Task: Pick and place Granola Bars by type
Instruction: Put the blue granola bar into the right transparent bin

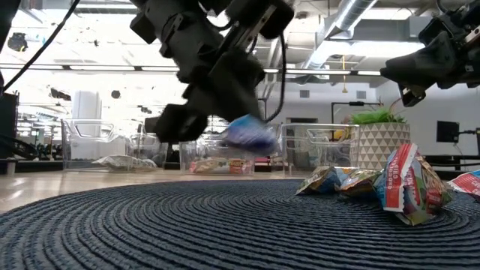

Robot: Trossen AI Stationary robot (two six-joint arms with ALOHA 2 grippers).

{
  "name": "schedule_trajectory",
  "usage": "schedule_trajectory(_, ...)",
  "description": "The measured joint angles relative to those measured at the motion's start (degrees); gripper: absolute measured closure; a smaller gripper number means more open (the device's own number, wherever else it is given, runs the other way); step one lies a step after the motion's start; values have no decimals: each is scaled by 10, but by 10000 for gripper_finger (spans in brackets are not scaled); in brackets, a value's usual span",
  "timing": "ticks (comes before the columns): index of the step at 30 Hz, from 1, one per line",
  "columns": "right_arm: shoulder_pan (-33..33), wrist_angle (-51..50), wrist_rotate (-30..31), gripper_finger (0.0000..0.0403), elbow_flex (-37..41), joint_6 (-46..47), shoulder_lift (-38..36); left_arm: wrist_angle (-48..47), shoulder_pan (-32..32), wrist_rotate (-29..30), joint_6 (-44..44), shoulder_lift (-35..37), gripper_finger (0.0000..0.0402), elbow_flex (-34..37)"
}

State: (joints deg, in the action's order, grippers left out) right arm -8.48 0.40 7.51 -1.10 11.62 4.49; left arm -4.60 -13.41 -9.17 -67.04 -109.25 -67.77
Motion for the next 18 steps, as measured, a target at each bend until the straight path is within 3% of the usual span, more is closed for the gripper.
schedule_trajectory(9, 0, 6, 0, 326, 1, 28, 0, 89, 0, 27, 28, 0, 399, 0)
schedule_trajectory(18, 0, 34, 34, 326, 1, 419, 0, 162, 21, 93, 76, 0, 399, 0)
